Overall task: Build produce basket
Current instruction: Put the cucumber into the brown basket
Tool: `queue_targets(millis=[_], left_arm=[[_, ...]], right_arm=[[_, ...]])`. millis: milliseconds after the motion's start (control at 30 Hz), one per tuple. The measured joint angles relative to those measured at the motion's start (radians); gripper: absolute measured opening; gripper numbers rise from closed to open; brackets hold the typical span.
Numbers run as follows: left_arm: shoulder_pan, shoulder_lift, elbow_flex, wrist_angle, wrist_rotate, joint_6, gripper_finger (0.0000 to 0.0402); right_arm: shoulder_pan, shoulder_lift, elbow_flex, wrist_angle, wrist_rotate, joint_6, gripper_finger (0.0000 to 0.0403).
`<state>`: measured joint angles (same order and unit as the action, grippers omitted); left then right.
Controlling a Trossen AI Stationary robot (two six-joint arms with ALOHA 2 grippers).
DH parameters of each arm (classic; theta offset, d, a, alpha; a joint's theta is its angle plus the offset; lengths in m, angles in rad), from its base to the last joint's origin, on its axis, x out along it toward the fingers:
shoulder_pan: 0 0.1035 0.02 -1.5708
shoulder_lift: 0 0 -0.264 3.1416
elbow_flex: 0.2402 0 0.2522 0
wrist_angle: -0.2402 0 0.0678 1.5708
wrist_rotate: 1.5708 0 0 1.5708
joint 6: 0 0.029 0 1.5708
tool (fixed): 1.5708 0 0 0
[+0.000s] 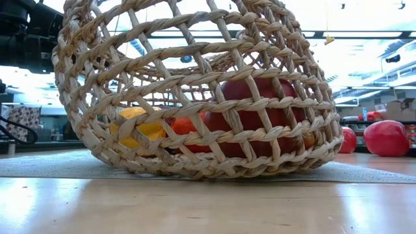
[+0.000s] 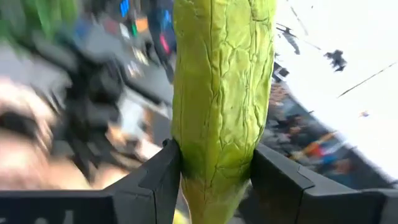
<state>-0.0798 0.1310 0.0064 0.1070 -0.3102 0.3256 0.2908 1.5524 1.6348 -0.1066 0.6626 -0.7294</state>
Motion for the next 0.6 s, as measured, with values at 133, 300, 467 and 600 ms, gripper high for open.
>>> queue_targets(millis=[133, 300, 467, 600], left_arm=[[0.0, 0.0, 0.0, 0.0, 0.0, 0.0, 0.0028], [0.0, 0.0, 0.0, 0.0, 0.0, 0.0, 0.0031], [0.0, 0.0, 0.0, 0.0, 0.0, 0.0, 0.0036], [0.0, 0.0, 0.0, 0.002, 0.0, 0.0, 0.0034]], right_arm=[[0.002, 0.0, 0.0, -0.093, 0.08, -0.187, 0.0181], [-0.028, 0.0, 0.0, -0.233, 0.048, -0.224, 0.0182], [-0.059, 0.02, 0.0, -0.364, -0.007, -0.249, 0.0182], [-0.051, 0.064, -0.001, -0.357, -0.011, -0.364, 0.0182]])
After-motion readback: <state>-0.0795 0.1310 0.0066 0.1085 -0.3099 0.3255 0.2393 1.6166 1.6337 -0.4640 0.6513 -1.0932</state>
